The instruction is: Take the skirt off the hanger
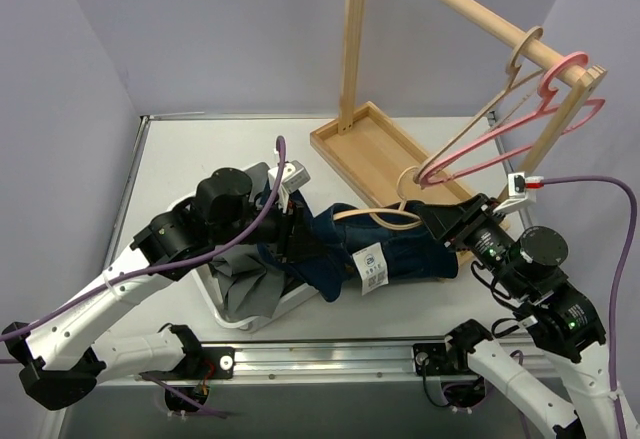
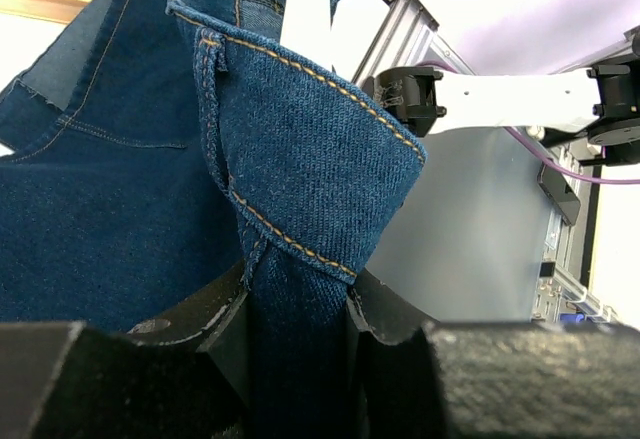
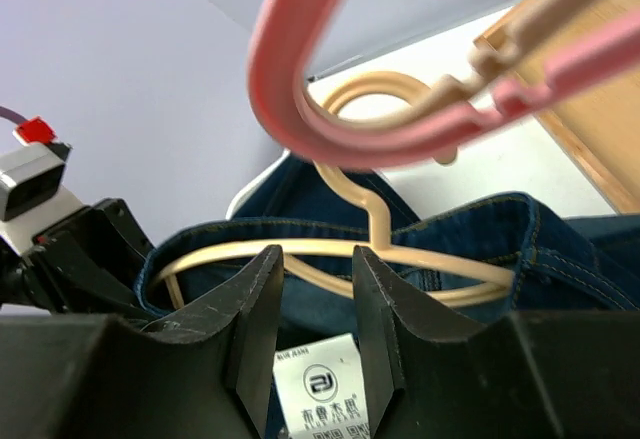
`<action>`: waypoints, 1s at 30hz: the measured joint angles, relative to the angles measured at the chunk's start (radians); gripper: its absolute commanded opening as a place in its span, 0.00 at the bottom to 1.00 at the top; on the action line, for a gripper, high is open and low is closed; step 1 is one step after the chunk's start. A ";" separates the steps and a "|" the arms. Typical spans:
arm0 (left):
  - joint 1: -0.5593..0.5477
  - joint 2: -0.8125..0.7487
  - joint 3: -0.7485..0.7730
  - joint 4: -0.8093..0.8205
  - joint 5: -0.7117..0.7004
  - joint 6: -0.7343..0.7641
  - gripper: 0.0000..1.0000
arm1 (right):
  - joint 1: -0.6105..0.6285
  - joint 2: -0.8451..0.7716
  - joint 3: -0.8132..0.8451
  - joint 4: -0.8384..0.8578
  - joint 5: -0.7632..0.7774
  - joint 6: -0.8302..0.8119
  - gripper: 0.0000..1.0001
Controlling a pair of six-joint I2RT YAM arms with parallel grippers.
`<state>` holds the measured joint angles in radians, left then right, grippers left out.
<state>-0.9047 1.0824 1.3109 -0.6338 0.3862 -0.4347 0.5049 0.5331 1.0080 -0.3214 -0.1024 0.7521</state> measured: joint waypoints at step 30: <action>-0.090 -0.034 0.000 -0.008 -0.150 -0.040 0.02 | 0.000 0.137 -0.125 0.143 -0.014 0.006 0.28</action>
<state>-0.9943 1.0485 1.3106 -0.6415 0.2359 -0.4751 0.5049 0.6697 0.8833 -0.1787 -0.1169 0.7582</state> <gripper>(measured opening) 0.357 0.284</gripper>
